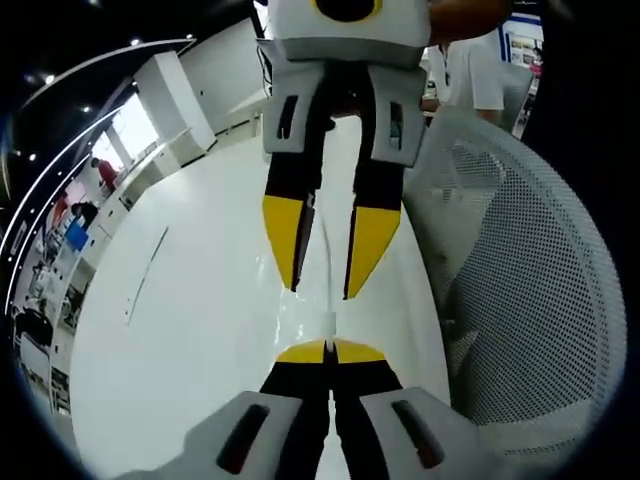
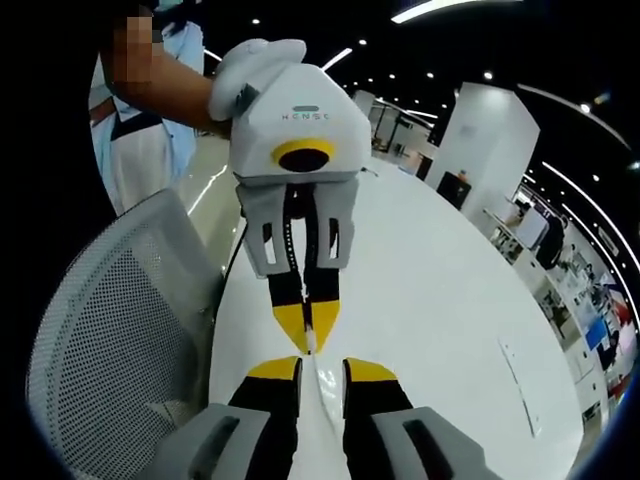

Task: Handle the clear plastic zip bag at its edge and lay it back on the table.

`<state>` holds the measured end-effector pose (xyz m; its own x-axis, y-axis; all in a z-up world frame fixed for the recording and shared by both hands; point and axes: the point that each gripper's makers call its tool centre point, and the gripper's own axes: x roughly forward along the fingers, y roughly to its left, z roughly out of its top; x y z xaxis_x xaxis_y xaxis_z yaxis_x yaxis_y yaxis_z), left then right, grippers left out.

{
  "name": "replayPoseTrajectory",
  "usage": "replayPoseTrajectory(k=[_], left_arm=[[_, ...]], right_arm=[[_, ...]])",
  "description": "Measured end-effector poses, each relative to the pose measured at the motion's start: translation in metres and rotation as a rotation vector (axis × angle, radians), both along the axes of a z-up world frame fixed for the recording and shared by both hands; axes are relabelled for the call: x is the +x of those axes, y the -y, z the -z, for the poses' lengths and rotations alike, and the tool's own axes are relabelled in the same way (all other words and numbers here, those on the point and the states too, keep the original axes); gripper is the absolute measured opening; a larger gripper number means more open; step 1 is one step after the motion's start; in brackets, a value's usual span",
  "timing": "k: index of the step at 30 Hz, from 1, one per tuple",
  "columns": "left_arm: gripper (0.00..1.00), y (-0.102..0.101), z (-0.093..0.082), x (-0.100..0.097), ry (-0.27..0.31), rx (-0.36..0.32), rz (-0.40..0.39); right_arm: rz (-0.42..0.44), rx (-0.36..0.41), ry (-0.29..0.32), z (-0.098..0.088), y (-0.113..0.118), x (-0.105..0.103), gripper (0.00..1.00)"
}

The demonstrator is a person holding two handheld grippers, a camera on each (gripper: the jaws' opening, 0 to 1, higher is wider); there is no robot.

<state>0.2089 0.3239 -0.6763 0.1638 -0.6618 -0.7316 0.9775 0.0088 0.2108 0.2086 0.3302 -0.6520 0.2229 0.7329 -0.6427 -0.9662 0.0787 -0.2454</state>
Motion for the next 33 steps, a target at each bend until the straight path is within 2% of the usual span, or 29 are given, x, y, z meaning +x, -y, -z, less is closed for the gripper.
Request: replayPoseTrajectory(k=[21, 33], left_arm=[[0.0, 0.007, 0.002, 0.0, -0.01, 0.036, 0.012], [0.0, 0.012, 0.004, -0.002, -0.03, 0.053, 0.031]], right_arm=[[-0.058, -0.044, 0.032, 0.004, -0.01, -0.003, 0.06], [-0.082, -0.091, 0.036, 0.012, -0.011, -0.006, 0.02]])
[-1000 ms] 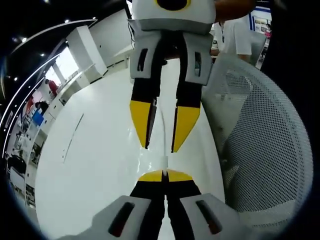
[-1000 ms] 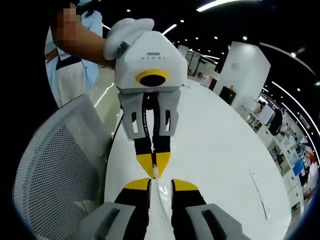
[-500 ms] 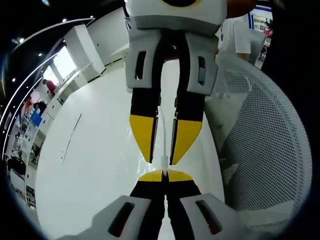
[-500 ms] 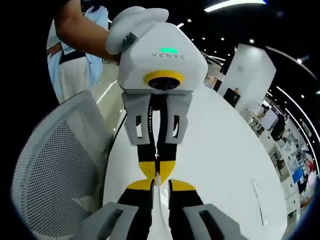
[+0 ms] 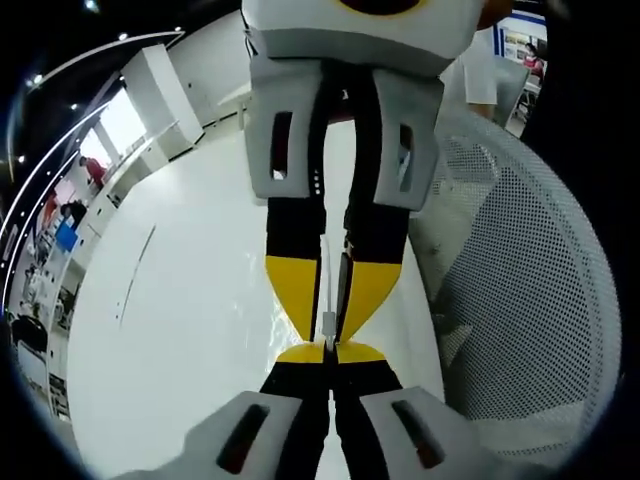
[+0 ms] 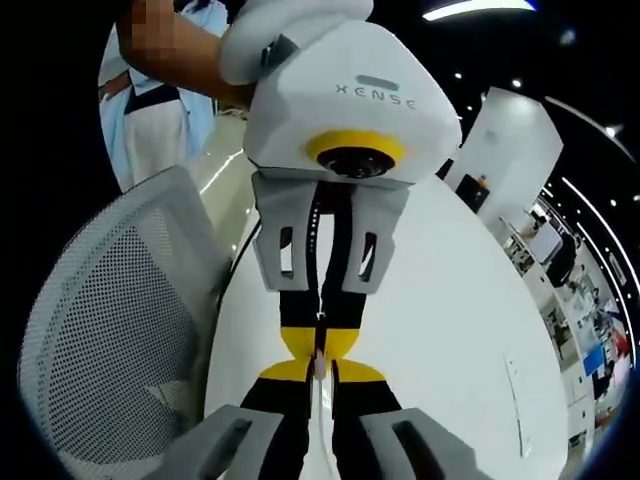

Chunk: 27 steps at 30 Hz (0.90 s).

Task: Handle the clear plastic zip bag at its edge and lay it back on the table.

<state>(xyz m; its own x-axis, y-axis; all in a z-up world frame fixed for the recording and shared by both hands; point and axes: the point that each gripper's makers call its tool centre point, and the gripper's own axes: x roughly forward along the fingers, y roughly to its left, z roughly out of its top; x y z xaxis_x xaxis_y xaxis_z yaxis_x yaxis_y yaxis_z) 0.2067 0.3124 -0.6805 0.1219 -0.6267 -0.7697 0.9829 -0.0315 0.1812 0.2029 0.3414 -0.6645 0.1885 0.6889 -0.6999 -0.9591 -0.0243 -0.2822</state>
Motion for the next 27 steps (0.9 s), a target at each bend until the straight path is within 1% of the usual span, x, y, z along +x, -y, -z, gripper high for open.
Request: replayPoseTrajectory(k=[7, 12, 16, 27], left_arm=[[0.0, -0.0007, 0.0011, 0.0008, -0.008, 0.006, -0.004], [0.0, -0.001, 0.0016, 0.0008, -0.007, 0.01, -0.007], [0.0, -0.0015, 0.002, 0.0013, -0.006, 0.012, -0.012], [0.0, -0.0029, 0.0038, -0.0008, -0.016, 0.015, -0.019]], right_arm=[[0.006, -0.005, 0.001, 0.0013, 0.0007, 0.0001, 0.0], [0.028, -0.002, -0.03, 0.0023, 0.0014, -0.0007, 0.0], [0.02, -0.009, -0.017, 0.0035, 0.0019, 0.0001, 0.0], [0.016, -0.009, -0.031, 0.0052, 0.0014, -0.0031, 0.0]])
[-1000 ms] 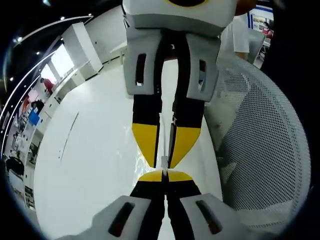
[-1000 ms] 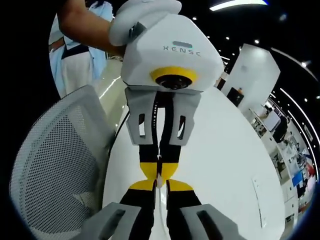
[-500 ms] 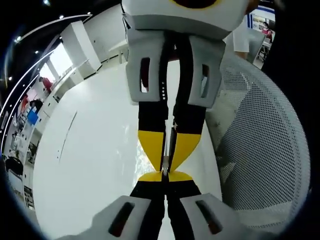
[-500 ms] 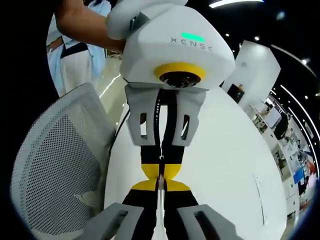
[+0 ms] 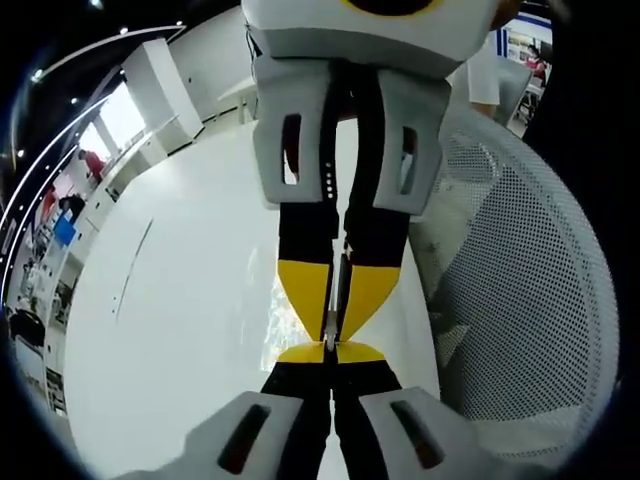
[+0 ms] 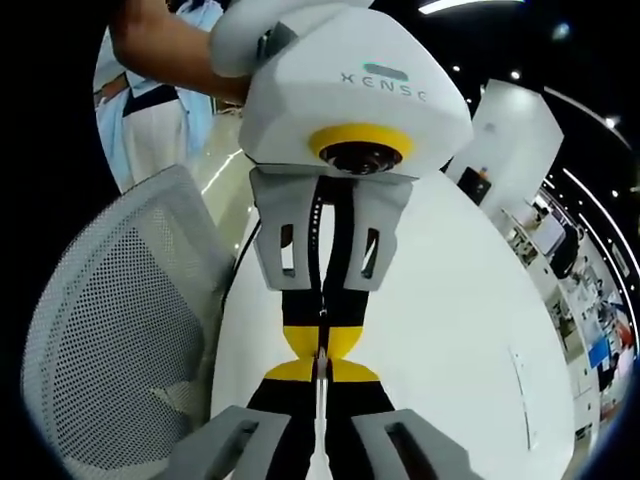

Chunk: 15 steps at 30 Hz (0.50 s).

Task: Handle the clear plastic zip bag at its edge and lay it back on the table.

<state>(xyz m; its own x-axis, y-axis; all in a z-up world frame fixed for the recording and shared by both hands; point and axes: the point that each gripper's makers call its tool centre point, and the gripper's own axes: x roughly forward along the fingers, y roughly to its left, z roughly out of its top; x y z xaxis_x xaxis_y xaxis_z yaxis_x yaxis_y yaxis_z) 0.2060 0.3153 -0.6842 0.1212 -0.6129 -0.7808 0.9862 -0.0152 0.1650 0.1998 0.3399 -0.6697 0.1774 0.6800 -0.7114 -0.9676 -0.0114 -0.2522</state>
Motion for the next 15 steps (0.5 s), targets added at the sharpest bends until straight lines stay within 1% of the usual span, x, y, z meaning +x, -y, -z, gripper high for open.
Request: replayPoseTrajectory(k=[15], left_arm=[[0.0, -0.0018, 0.001, -0.0006, -0.004, -0.009, -0.004]], right_arm=[[0.005, 0.006, -0.014, 0.0012, 0.0007, -0.0009, 0.0]])
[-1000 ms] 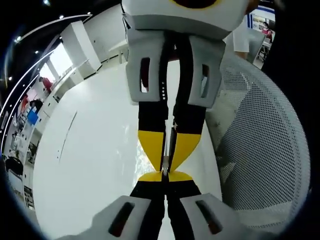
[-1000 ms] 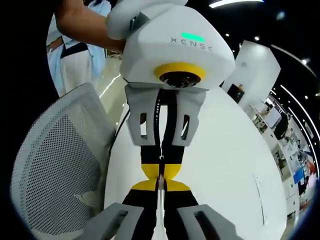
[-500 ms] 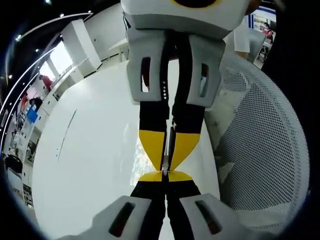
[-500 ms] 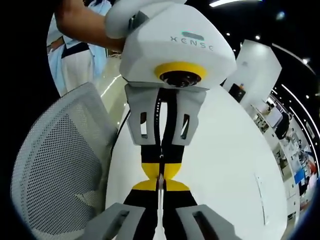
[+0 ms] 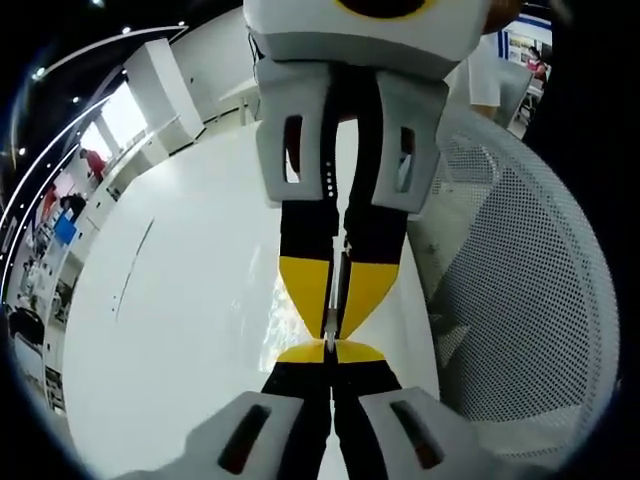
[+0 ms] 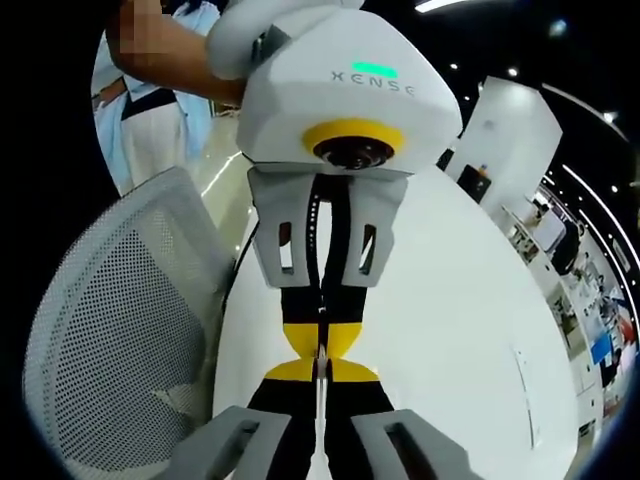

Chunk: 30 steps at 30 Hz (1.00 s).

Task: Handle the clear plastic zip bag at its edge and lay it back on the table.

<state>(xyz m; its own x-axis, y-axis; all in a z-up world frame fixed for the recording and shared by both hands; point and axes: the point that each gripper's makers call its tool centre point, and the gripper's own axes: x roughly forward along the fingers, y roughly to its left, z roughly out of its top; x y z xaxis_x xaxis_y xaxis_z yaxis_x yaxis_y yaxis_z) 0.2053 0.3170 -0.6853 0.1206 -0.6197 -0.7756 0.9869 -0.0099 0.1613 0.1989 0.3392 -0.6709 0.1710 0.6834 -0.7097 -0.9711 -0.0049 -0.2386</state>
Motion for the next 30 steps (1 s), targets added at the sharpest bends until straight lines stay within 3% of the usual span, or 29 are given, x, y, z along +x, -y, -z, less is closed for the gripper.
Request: replayPoseTrajectory(k=[30], left_arm=[[0.0, -0.0036, -0.0026, -0.001, -0.001, -0.022, -0.004]], right_arm=[[0.031, 0.001, -0.025, 0.004, 0.0063, 0.0006, 0.0]])
